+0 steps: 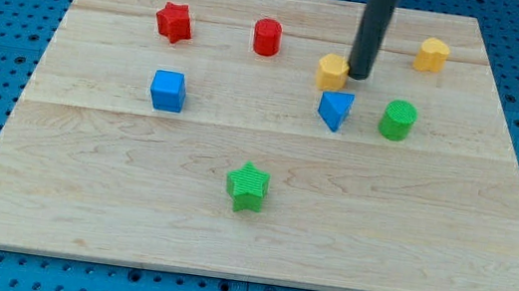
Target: Slide the green circle diagonally to the green star
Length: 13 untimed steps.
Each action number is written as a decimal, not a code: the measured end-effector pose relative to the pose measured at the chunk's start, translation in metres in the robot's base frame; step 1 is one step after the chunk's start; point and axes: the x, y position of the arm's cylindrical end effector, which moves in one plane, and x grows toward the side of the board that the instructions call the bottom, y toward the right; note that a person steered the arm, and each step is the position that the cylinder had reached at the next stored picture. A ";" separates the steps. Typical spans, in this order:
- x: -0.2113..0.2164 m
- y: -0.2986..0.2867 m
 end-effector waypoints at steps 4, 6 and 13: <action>0.004 -0.015; 0.024 0.038; 0.127 0.160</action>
